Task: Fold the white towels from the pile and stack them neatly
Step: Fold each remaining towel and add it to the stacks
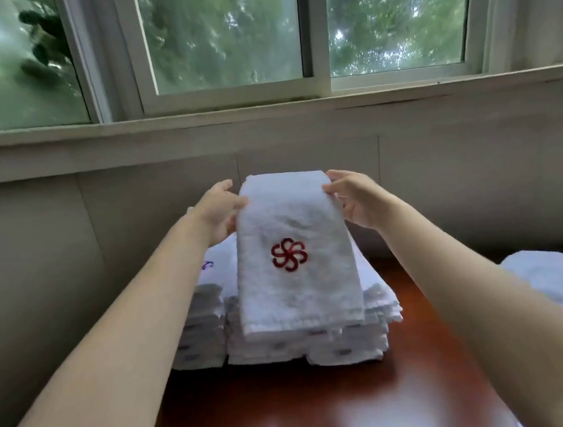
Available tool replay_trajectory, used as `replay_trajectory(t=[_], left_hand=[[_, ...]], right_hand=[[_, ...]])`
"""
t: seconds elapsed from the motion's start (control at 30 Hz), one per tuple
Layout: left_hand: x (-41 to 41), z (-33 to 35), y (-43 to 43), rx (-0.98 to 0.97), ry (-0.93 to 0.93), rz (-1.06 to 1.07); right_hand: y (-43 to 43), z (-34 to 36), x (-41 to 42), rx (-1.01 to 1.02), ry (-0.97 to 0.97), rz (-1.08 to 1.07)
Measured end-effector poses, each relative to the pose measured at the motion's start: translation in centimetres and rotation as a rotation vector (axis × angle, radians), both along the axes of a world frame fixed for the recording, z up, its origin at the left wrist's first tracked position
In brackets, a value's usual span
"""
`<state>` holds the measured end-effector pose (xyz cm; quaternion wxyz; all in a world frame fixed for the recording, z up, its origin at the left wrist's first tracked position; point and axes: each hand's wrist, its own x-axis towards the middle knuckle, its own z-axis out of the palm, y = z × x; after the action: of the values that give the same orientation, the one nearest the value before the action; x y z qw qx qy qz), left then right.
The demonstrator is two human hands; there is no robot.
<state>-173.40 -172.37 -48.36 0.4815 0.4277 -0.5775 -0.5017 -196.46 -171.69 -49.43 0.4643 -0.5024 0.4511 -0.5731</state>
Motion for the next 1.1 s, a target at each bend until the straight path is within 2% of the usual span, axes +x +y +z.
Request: replay_trajectory(t=[0.03,0.13,0.2,0.3,0.47,0.57,0.63,0.7,0.8,0.9,0.97,1.1], left_hand=[[0.0,-0.9,-2.2,0.056,-0.095,0.07],[0.0,-4.9,-6.4,0.318,-0.473,0.052],[-0.2,-7.4,-9.2,0.263,-0.762,0.095],[-1.2,-8.3,-11.1,0.082,-1.009,0.171],[-2.3,-8.3,-12.3,-0.007,-1.107,0.19],[-2.3,-7.6,-12.7,-0.039,-0.918,0.244],[-1.9,-7.2,-12.5,-0.105,-0.889,0.296],[-1.6,-7.4,-12.3,-0.127,-0.973,0.294],[-1.4,-8.4,-11.2,-0.123,-1.327,0.276],[-1.7,-9.7,-9.8,-0.209,-1.608,0.205],[-2.2,-10.7,-8.6,-0.22,-1.674,0.089],[-1.4,-12.2,-6.8,-0.19,-1.525,0.093]], right_hand=[[-2.8,-0.5,0.5,0.054,0.034,-0.017],[-8.8,-5.2,1.7,0.34,0.221,0.013],[-11.8,-8.6,2.1,0.439,0.392,-0.027],[-15.3,-10.2,2.5,0.321,0.523,-0.081],[-17.8,-9.9,3.3,0.215,0.362,-0.031],[-18.7,-9.6,4.1,0.084,0.446,-0.066],[-19.2,-9.7,4.7,-0.061,0.459,-0.145],[-19.8,-10.5,5.4,-0.08,0.593,-0.151],[-20.1,-11.9,6.4,0.024,0.956,-0.128],[-19.0,-11.7,7.5,-0.016,1.219,-0.243],[-17.9,-11.7,8.0,-0.005,1.321,-0.177],[-15.0,-12.4,8.1,0.09,1.357,0.013]])
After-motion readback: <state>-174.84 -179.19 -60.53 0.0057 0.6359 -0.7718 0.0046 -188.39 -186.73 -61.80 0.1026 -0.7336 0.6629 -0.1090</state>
